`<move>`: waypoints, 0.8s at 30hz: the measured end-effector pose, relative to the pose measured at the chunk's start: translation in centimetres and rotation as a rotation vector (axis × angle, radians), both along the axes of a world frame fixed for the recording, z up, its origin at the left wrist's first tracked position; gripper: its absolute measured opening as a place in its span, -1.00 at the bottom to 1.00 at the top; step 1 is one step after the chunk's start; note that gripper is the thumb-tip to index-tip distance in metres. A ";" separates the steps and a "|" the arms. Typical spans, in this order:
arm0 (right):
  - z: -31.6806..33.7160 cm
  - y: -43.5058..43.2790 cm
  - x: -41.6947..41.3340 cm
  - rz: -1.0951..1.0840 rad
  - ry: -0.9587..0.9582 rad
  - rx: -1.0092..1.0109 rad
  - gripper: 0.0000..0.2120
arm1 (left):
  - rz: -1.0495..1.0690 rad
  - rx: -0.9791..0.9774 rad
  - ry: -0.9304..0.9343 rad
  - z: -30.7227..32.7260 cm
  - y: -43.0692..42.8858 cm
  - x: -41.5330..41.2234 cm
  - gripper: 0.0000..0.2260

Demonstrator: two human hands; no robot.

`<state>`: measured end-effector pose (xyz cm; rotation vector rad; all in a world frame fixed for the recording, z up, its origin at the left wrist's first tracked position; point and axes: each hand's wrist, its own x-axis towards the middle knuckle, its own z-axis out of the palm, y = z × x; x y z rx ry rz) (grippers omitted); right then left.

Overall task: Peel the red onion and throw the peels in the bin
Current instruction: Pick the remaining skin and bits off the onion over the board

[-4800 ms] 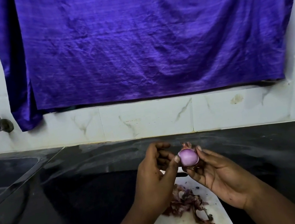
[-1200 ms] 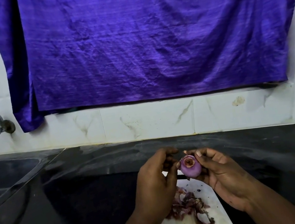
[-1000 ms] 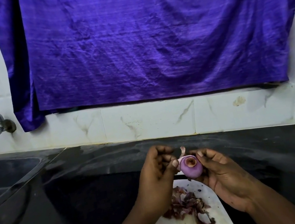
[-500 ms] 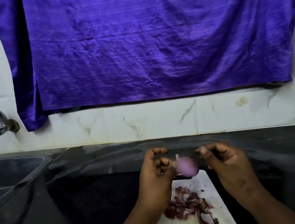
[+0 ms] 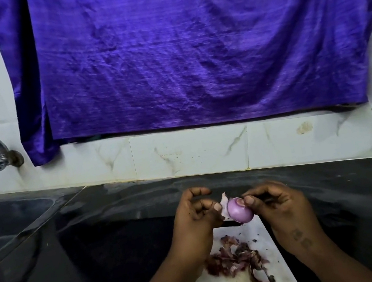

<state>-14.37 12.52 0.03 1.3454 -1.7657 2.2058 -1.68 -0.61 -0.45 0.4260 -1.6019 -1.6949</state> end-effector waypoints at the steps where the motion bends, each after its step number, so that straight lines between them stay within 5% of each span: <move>1: 0.1 0.1 0.0 0.022 -0.050 -0.041 -0.80 | 0.016 0.043 -0.003 0.1 -0.2 0.2 -0.74; 4: 0.6 0.5 -0.2 0.102 -0.203 -0.114 -0.90 | 0.084 0.046 -0.105 0.0 -0.7 0.7 -0.78; 11: 0.3 0.5 -0.2 0.222 -0.193 -0.085 -0.87 | 0.157 -0.544 -0.451 -0.3 -0.8 1.0 -0.84; 15: 0.0 0.4 -0.3 0.195 -0.039 -0.039 -0.91 | 0.216 -0.568 -0.394 0.0 -0.5 1.1 -0.49; 19: 0.0 0.4 -0.2 0.147 0.103 0.022 -0.87 | 0.131 -0.482 -0.219 0.4 -0.1 0.9 -0.82; 24: 0.1 0.4 -0.3 0.121 0.231 0.085 -0.70 | 0.062 -0.620 -0.211 0.4 0.3 0.9 -0.88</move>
